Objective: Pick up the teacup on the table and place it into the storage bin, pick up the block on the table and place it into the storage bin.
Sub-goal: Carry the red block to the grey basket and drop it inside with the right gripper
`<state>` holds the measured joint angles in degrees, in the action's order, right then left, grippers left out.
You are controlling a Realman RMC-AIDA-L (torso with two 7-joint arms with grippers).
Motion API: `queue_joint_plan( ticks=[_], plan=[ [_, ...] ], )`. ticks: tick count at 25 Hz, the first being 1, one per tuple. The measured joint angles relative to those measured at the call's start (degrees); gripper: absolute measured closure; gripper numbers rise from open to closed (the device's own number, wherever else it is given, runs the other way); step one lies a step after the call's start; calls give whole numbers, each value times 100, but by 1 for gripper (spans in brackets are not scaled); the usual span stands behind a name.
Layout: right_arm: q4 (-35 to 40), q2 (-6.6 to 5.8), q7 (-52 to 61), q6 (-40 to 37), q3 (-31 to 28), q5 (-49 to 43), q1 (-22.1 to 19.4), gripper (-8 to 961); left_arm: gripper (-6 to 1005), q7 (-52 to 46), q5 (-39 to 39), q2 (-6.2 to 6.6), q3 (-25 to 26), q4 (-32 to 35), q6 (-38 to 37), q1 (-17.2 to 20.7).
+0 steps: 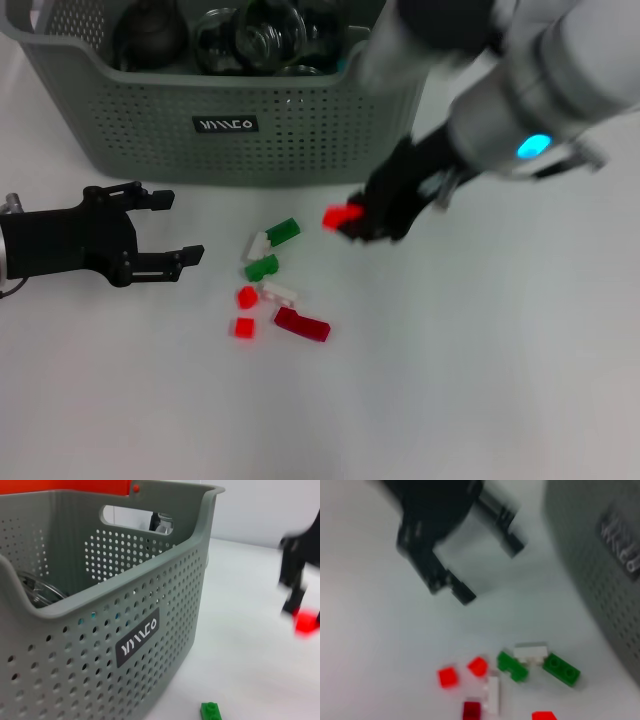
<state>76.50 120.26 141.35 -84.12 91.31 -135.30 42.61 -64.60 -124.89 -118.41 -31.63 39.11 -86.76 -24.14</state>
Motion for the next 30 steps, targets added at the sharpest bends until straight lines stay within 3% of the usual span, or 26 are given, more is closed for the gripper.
queue_joint_plan(
  ticks=[4,6,7,8,11,15,18,23,30],
  plan=[
    [1151,1,-6,-1179,-1485,705,60,645,158,1,1,-8,2,0,-15,5],
    [1399,-14,2,-1598,-2384,1467,327,645,158,0,0,-13,-1,0,-27,4],
    [1384,-76,4,-1782,-3225,2071,653,645,158,1,0,-13,-1,0,-30,-3],
    [1384,-76,4,-1782,-3225,2071,653,645,158,1,0,-14,0,0,-33,-11],
    [1042,-226,-82,-1460,-3892,2235,1132,645,158,1,0,-16,-2,0,-35,-45],
    [265,-356,-398,-436,-3749,1193,1557,645,158,8,1,-24,-1,0,-33,-67],
    [-528,-363,-677,202,-3551,331,1867,646,158,8,12,-25,-1,0,-28,-83],
    [-1705,-273,-959,1392,-3090,-690,2141,646,158,-9,18,-24,-1,0,0,-112],
    [-2682,-85,-1076,2830,-2423,-1122,2168,646,158,-21,18,-16,-1,0,11,-141]
  ],
)
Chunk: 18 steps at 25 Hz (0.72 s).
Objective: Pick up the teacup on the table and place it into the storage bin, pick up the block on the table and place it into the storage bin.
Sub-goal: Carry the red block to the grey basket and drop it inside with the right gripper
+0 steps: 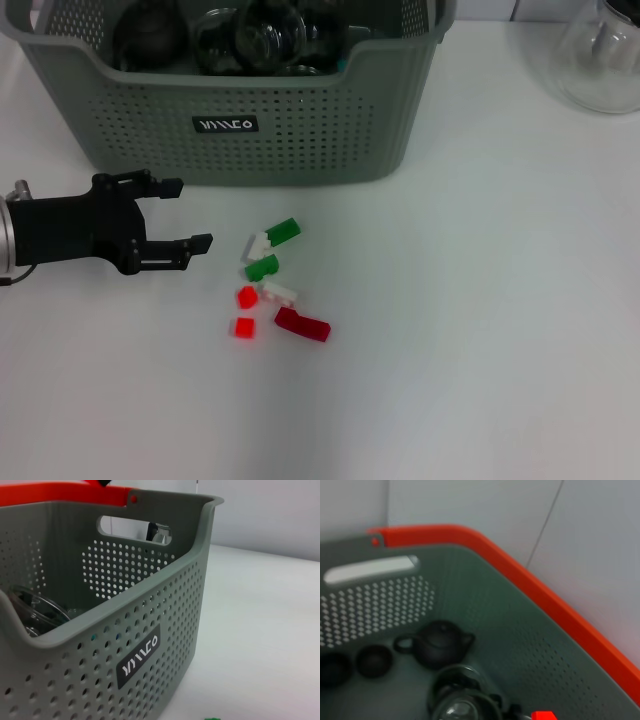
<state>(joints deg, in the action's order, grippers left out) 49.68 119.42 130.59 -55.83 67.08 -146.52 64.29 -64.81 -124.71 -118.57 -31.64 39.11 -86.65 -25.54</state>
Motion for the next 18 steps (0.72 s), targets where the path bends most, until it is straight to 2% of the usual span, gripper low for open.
queue_joint_plan(
  ticks=[4,8,16,18],
  plan=[
    [-386,71,-14,644,255,-129,-4,646,158,-1,0,1,0,0,7,-12],
    [-574,75,-20,890,503,-146,12,646,158,-3,0,4,0,0,9,-22],
    [-402,72,47,884,644,-162,-55,515,158,-6,0,9,0,0,8,-31],
    [-273,72,70,848,645,-165,-117,415,158,-6,0,10,0,0,8,-30]
  ],
)
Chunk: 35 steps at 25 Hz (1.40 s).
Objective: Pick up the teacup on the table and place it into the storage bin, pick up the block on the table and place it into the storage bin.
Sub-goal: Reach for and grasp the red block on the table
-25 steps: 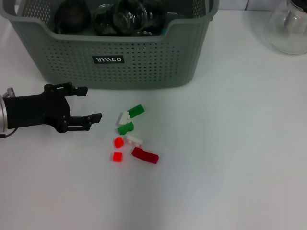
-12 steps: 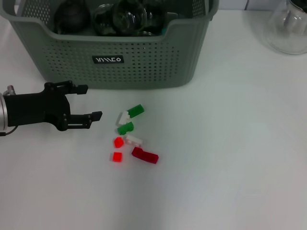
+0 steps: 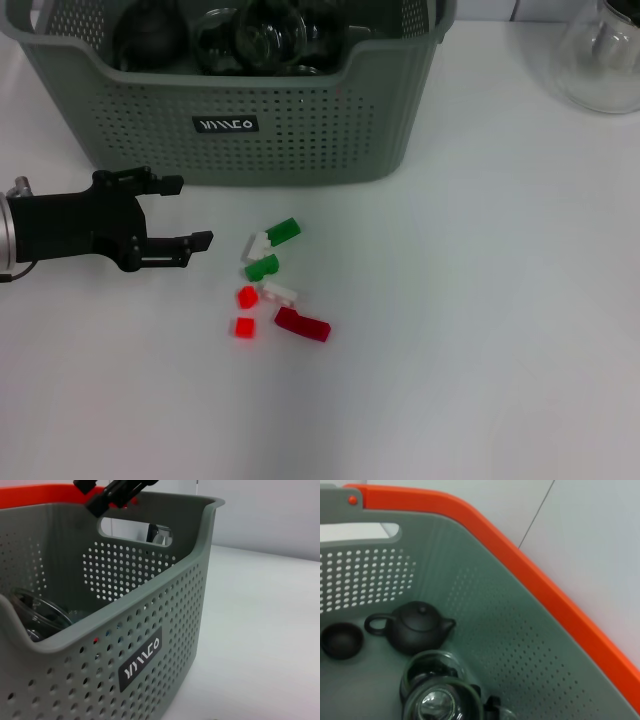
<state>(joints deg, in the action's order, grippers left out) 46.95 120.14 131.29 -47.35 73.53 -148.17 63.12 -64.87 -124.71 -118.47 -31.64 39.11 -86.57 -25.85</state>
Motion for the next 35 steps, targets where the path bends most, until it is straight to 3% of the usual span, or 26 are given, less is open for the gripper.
queue_joint_plan(
  ticks=[3,4,9,15,18,21,26,31,35],
  plan=[
    [642,11,67,-246,3,59,-288,264,158,0,0,0,0,-1,0,8],
    [642,11,67,-246,3,59,-288,246,158,0,0,0,0,-3,-2,12],
    [2133,11,-61,-1099,0,990,-979,159,159,0,0,0,0,-8,-15,31],
    [4143,-24,-544,-2405,-110,2872,-2233,163,159,3,0,2,-1,-10,-50,59],
    [4608,-36,-780,-3254,-294,3815,-2708,165,159,7,-1,1,-1,-9,-49,82],
    [4625,-37,-908,-4187,-508,4323,-2938,166,159,12,-1,-4,0,-9,-51,91],
    [3889,-21,-769,-5352,-577,4020,-2922,168,159,19,0,-3,0,-9,-63,92],
    [2614,-9,-608,-5561,-284,3346,-2493,170,159,23,0,-9,1,23,-70,85],
    [1653,17,-599,-5270,108,2763,-1990,173,159,25,0,-10,0,18,-70,49]
  ],
)
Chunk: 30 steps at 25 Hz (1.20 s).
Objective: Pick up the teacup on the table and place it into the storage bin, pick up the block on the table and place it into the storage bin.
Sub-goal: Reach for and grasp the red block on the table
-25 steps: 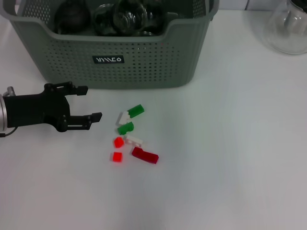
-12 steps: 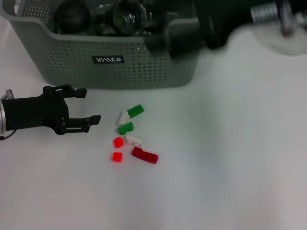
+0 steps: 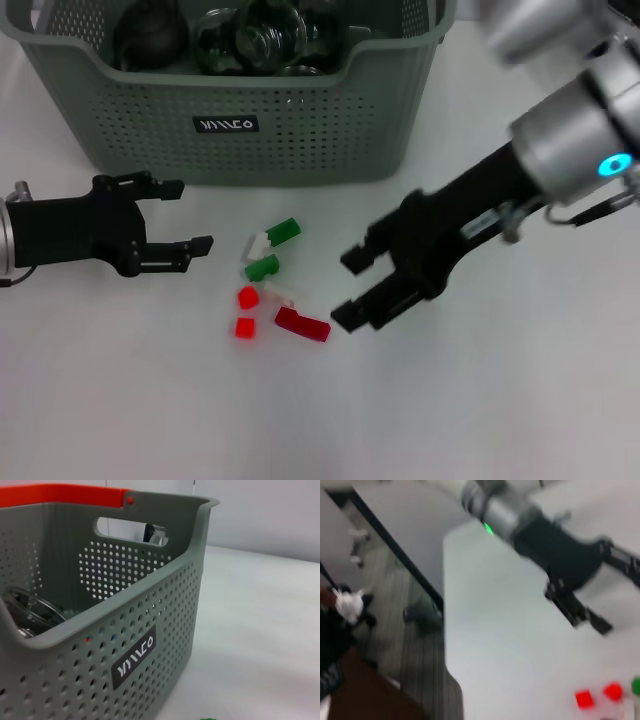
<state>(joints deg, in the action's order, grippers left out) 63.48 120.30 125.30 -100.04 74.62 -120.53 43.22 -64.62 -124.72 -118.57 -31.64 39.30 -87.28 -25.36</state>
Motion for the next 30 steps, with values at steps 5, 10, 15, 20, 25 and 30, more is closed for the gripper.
queue_joint_plan(
  ticks=[5,10,15,20,25,30],
  plan=[
    [-522,12,23,865,924,-345,301,176,159,10,0,1,0,-17,6,-4],
    [-541,39,291,1871,2243,-496,339,175,159,11,0,1,0,-18,10,-4],
    [-532,55,620,2507,3137,-567,391,175,159,11,0,-7,0,-19,28,-4],
    [-554,64,944,2898,3629,-630,480,198,159,19,0,-8,0,-19,48,-4],
    [-591,70,1062,3160,3776,-663,500,221,159,34,0,-12,0,-26,49,-4],
    [-710,83,1129,3323,3893,-647,541,244,159,71,0,-17,0,-28,37,-4]
  ],
)
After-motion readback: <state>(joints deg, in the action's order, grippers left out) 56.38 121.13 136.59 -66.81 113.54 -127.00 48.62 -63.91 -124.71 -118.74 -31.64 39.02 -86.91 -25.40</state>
